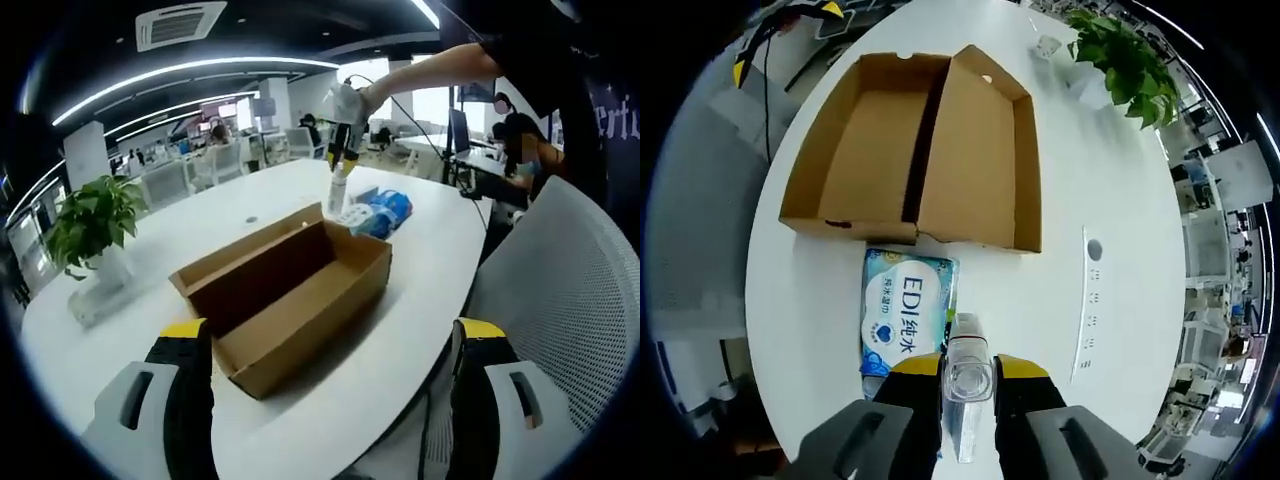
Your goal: Operate the shoe box by opening the lid, removing the specified soft item, and placing it in the target area until the item is outside and the box remains undamaged.
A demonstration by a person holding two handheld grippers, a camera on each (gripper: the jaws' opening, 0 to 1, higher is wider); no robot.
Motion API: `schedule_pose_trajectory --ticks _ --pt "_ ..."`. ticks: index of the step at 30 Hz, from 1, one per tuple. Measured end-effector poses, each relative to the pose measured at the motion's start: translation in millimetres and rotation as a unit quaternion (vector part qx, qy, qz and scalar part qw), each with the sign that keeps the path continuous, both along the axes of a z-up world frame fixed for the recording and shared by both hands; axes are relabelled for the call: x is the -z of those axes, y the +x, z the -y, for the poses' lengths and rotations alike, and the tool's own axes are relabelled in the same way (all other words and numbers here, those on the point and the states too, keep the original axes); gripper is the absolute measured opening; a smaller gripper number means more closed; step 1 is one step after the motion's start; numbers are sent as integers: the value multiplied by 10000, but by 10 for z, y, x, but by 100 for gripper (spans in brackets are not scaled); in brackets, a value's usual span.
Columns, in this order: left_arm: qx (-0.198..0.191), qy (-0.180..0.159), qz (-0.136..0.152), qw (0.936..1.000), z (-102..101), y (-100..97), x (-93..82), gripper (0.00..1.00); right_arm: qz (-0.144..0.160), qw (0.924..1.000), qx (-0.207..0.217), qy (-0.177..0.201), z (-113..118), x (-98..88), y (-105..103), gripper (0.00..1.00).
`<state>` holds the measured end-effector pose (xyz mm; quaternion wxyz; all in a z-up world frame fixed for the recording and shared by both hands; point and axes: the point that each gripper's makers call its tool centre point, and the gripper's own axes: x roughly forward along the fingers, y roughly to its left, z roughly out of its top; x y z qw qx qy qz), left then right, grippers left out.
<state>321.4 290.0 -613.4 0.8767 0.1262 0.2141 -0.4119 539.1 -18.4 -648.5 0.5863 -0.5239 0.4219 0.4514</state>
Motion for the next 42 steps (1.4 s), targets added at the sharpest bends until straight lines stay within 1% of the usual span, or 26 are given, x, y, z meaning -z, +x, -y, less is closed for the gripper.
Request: schedule_pose_trajectory --ticks 9,16,22,25,27,29,32,40,42 --pt "-106 23 -50 9999 -41 -12 17 98 -168 9998 80 -115 34 188 84 14" --pt "-242 48 -73 9997 -130 -23 25 98 -279 9994 126 -141 27 330 112 14" --pt "-368 22 -100 9993 -179 -43 37 97 -381 9990 208 -132 11 413 133 14" --pt "-439 19 -118 9990 -207 -60 53 97 -376 9989 232 -153 2 453 163 15" --pt "-484 10 -128 9987 -228 -73 62 97 -312 9992 209 -158 -22 442 189 15" --pt "-520 5 -144 9985 -243 -83 75 97 -312 9991 243 -127 -37 438 211 15" --pt "-549 8 -163 9984 -253 -92 89 96 -359 9988 314 -99 -40 439 236 15" --pt "-596 -16 -179 9981 -247 -65 100 96 -413 9987 293 -108 23 442 266 16" --pt "-591 -27 -170 9981 -236 -49 93 96 -506 9983 279 -46 19 433 235 15"
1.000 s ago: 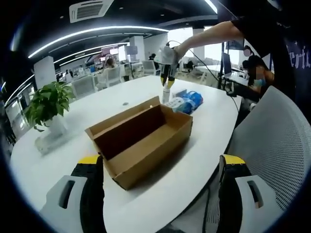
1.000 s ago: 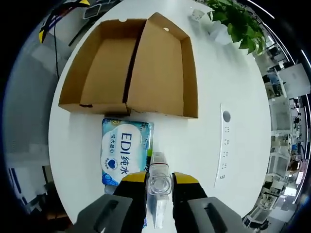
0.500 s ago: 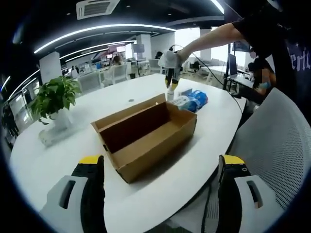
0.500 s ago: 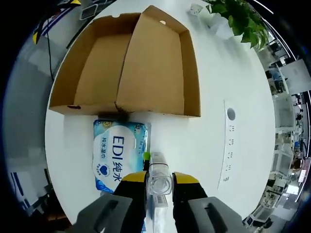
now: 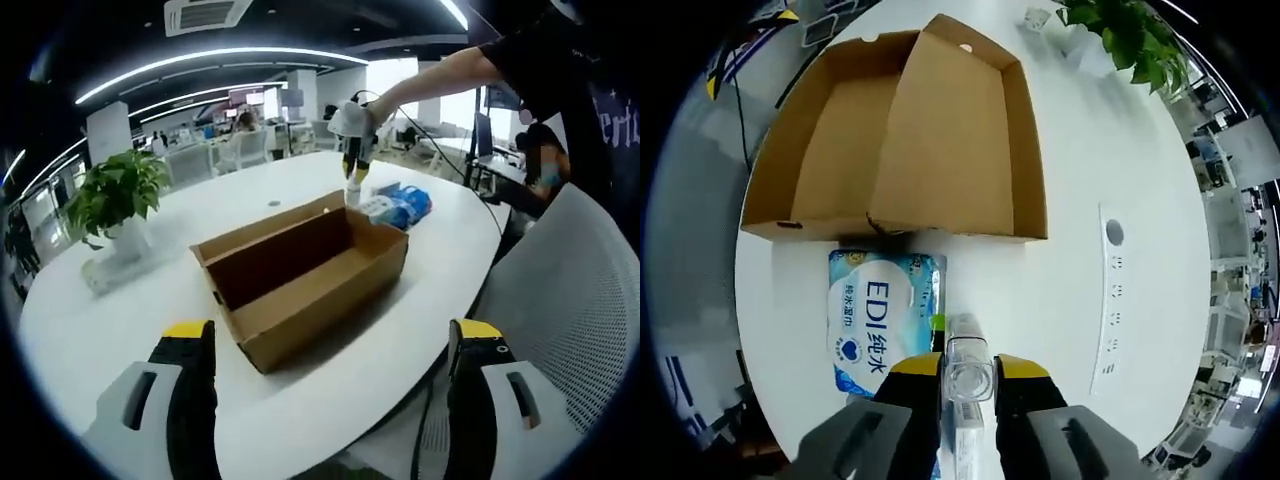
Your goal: Operate the shoe box by opening the lid, removing the specified soft item, and placing it in the target area until the item is outside and the box remains undamaged.
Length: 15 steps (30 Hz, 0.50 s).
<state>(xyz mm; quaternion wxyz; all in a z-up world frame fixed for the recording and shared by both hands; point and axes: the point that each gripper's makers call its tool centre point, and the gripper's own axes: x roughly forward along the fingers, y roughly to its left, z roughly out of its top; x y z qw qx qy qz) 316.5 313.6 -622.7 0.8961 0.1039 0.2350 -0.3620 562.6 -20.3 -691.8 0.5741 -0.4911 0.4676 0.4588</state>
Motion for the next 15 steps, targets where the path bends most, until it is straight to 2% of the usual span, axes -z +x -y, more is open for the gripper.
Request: schedule_pose_trajectory --ticks 7,11,15 --pt "29 7 -20 10000 8 4 12 95 -52 9999 -79 95 -44 5 -33 15" --pt "18 -2 -18 10000 6 -5 15 95 -37 9999 9 101 -52 6 -13 15" --pt "0 -8 -28 10000 -5 -22 26 95 47 10000 -74 29 -27 -7 12 17"
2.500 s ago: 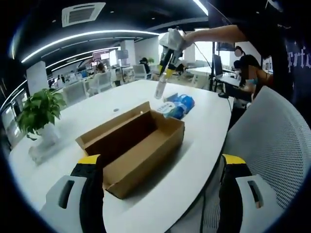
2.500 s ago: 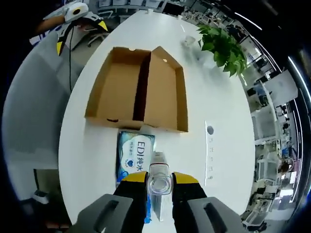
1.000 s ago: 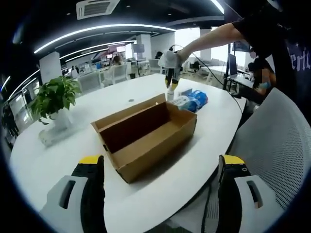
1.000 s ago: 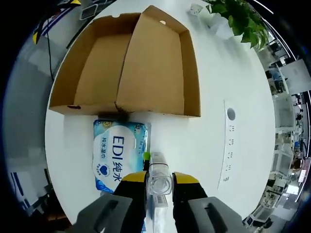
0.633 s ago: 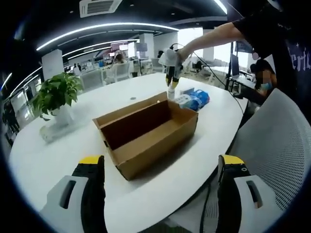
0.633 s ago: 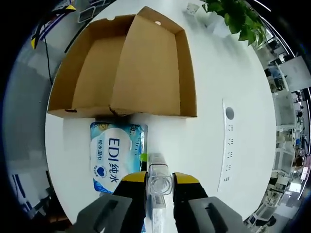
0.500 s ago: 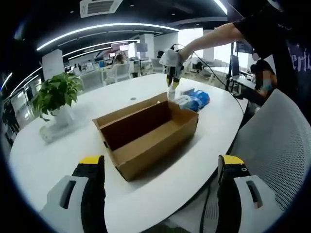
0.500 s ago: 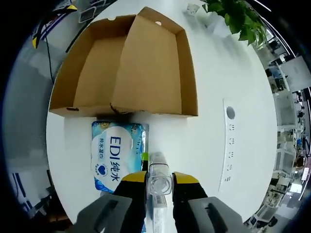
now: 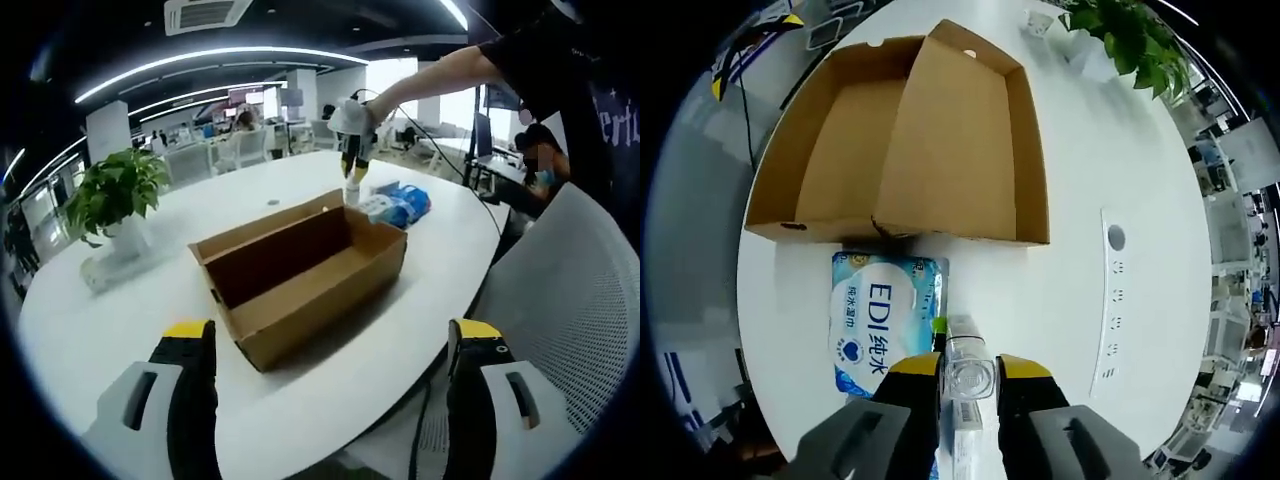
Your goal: Operate the shoe box by opening the lid, removing the specified soft item, and placing it in the target area until the item is outside and the box remains undamaged.
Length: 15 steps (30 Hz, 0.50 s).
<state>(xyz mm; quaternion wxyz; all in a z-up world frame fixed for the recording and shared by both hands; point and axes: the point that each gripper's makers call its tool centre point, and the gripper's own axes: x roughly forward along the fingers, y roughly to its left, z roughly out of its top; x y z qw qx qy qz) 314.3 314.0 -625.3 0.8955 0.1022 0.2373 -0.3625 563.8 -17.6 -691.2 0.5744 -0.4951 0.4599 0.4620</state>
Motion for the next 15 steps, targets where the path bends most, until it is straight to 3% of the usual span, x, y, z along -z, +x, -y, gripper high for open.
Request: schedule_pose_trajectory --ticks 7,12,15 --pt "-73 28 -17 10000 -15 17 23 93 117 9999 22 53 17 -37 46 22" --pt "-247 62 -5 9997 -56 85 31 86 176 9998 -36 95 4 -38 49 22" --pt "-383 131 -17 9992 -110 145 52 82 241 9997 -27 84 18 -55 57 28"
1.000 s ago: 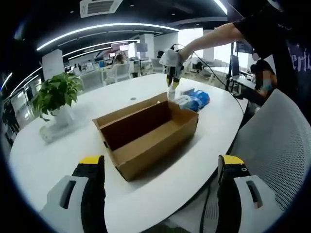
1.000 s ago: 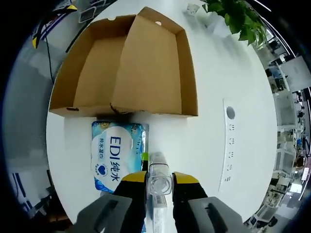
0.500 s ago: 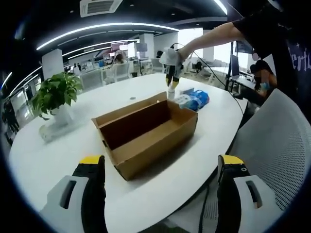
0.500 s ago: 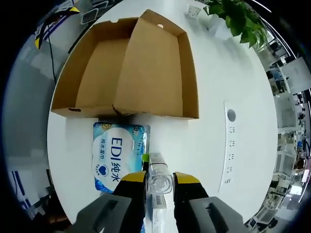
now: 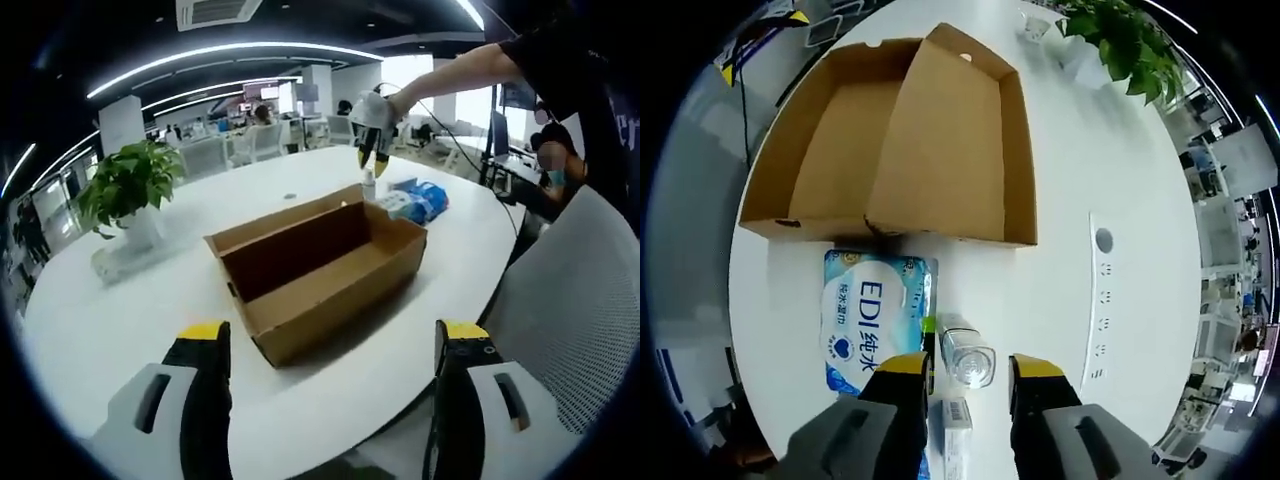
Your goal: Operate the shoe box by opening the lid, removing the specified soft item, and placing it in the target area until the item is outside and the box remains undamaged.
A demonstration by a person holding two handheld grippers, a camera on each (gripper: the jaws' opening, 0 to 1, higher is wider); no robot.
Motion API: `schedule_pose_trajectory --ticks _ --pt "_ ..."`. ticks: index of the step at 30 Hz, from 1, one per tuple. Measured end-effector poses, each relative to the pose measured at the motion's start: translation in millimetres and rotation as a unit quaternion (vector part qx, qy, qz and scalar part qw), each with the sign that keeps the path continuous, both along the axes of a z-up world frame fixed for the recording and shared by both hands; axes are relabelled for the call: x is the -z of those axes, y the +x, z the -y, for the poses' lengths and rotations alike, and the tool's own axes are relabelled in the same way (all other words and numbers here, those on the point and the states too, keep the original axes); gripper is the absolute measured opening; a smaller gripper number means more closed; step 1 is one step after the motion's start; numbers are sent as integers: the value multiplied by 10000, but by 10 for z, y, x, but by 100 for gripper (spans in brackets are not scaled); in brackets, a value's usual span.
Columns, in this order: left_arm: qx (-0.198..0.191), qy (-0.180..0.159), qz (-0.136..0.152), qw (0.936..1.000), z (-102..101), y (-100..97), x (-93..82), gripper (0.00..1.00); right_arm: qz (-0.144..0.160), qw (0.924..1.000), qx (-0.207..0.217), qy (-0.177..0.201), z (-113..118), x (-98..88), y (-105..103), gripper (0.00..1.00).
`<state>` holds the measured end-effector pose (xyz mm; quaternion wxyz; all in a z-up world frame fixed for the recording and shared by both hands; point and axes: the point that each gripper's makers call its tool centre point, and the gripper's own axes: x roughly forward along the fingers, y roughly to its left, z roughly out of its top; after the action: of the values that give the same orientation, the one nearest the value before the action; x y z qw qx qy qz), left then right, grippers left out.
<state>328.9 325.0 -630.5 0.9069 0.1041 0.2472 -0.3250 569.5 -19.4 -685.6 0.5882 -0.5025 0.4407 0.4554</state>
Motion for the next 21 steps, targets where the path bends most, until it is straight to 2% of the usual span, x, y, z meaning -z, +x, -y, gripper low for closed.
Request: schedule_pose_trajectory --ticks 7,11,14,17,19,21 --pt "-269 212 -77 9994 -115 140 68 71 138 9995 192 189 -7 -101 32 37" --pt "-408 223 -194 9987 -144 207 114 66 165 9986 350 372 -34 -143 33 41" --pt "-610 361 -338 9969 -205 255 186 61 154 9967 592 530 -51 -164 37 44" --pt "-809 304 -391 9955 -235 304 211 57 119 9896 1070 956 -134 -198 71 47" --pt "-927 190 -445 9945 -236 337 227 54 51 9853 1298 1112 -175 -212 82 48" --pt "-995 200 -457 9938 -245 362 248 50 118 9823 1393 1250 -217 -235 113 48"
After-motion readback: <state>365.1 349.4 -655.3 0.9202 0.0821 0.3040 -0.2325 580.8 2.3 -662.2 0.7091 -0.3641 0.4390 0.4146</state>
